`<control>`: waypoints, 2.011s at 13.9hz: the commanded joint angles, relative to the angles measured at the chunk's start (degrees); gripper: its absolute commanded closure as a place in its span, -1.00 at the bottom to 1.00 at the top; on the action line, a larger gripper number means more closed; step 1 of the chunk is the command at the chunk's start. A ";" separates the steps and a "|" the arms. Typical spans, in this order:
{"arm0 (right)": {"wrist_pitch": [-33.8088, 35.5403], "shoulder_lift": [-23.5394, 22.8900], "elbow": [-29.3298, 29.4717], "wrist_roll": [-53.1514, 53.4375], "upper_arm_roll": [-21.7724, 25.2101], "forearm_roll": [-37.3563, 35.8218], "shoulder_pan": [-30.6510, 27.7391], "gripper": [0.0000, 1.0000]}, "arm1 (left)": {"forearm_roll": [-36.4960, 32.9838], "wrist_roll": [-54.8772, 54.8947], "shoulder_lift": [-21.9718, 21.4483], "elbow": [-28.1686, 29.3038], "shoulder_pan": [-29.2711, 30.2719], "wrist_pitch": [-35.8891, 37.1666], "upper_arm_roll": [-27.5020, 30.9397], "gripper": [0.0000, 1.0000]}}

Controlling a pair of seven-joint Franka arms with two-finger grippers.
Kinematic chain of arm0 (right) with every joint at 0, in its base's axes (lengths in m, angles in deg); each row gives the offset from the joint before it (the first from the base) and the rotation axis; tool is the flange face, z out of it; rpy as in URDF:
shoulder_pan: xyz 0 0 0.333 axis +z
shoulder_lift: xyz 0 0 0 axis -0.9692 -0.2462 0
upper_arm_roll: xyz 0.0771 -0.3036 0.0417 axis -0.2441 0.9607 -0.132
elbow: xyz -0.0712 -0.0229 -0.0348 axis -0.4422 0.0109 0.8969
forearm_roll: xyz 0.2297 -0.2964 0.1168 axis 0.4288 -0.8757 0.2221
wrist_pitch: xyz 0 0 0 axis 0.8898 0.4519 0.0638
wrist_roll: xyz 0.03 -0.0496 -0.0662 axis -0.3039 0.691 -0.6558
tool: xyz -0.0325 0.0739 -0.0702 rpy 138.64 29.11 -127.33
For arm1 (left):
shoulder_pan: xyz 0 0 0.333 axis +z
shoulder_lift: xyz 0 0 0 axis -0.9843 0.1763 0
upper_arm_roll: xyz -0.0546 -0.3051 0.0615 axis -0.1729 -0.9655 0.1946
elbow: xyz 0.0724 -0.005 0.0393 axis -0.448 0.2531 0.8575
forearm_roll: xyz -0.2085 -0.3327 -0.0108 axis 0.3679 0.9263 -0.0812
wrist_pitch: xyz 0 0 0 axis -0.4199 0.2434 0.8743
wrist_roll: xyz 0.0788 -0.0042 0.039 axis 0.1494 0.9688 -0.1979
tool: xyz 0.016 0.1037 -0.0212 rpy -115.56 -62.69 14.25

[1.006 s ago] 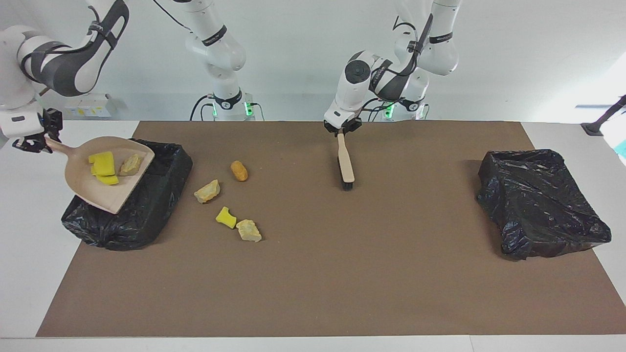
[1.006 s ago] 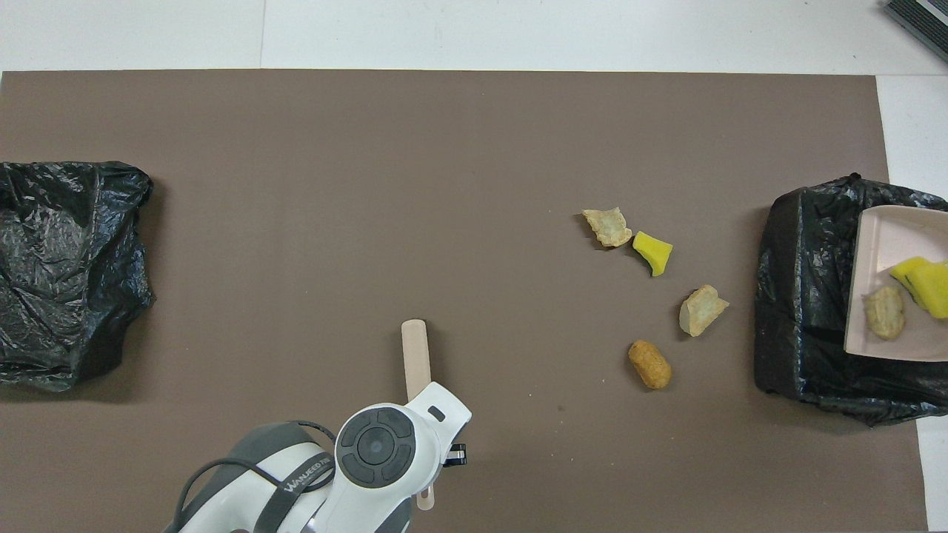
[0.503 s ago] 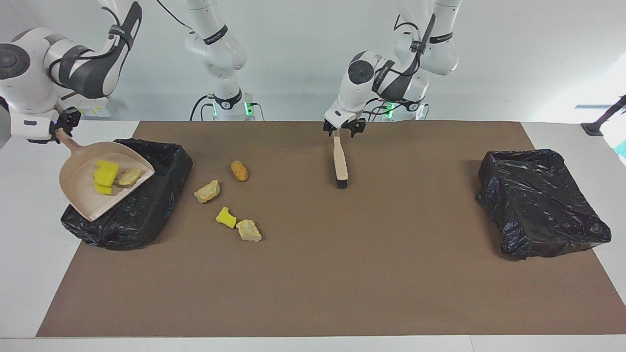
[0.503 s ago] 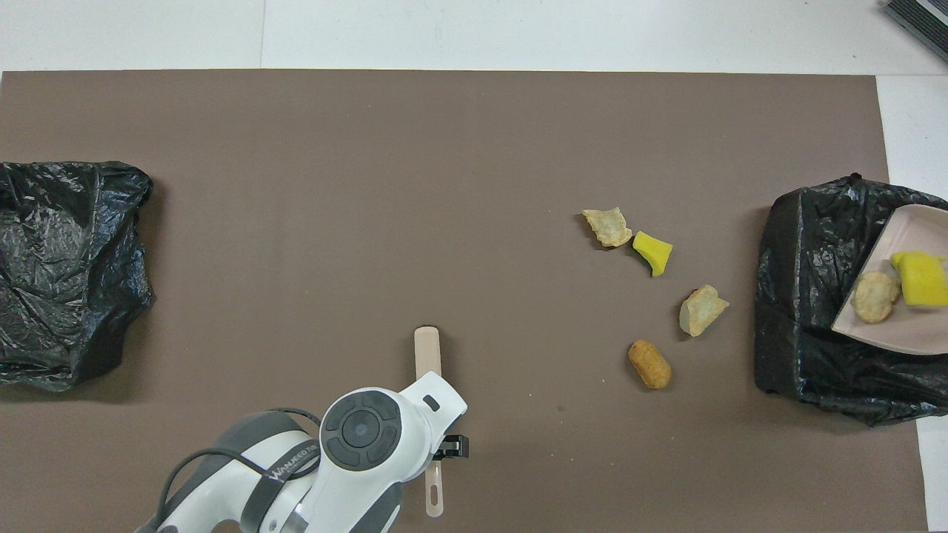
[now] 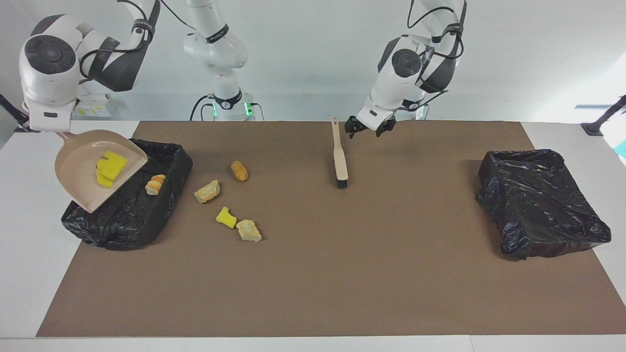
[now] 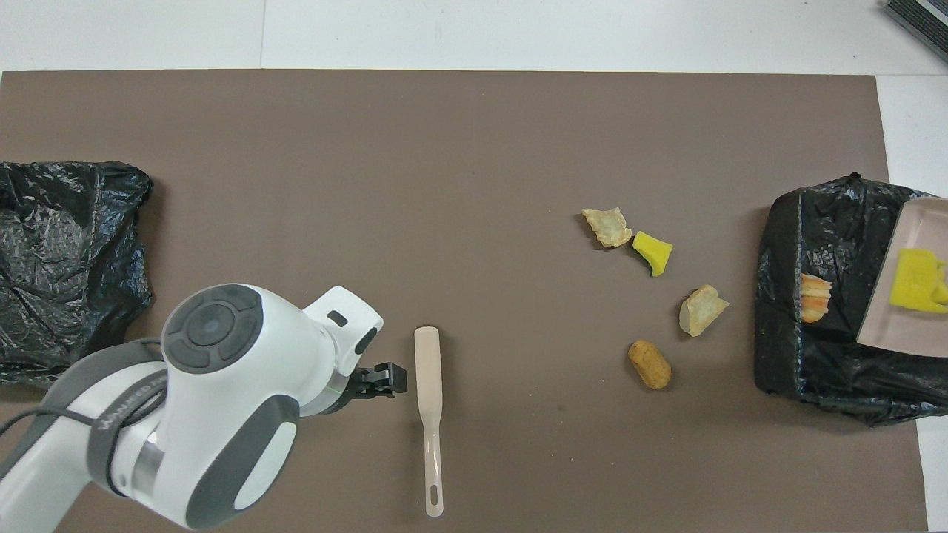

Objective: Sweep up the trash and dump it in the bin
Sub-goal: 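Tip the dustpan over the bag with the right gripper, then bring the dustpan back and set it on the table with the right gripper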

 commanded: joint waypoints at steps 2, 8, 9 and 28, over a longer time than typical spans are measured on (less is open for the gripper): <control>1.30 1.39 -0.15 -1.97 -0.32 -7.38 3.57 1.00 | -3.58 5.82 -0.99 -4.04 6.14 6.40 -0.54 -1.00; 1.21 2.36 1.69 -6.62 -0.41 -14.32 4.90 1.00 | -7.27 20.92 -0.82 -4.21 19.32 6.41 -0.45 -1.00; 1.21 2.36 1.69 -6.62 -0.58 -15.12 5.25 1.00 | -8.49 23.74 -0.91 -5.09 21.61 6.49 -0.28 -1.00; 3.06 3.33 -0.15 32.78 -1.73 27.48 9.19 1.00 | -12.46 30.01 2.70 -29.53 26.46 23.37 -0.19 -1.00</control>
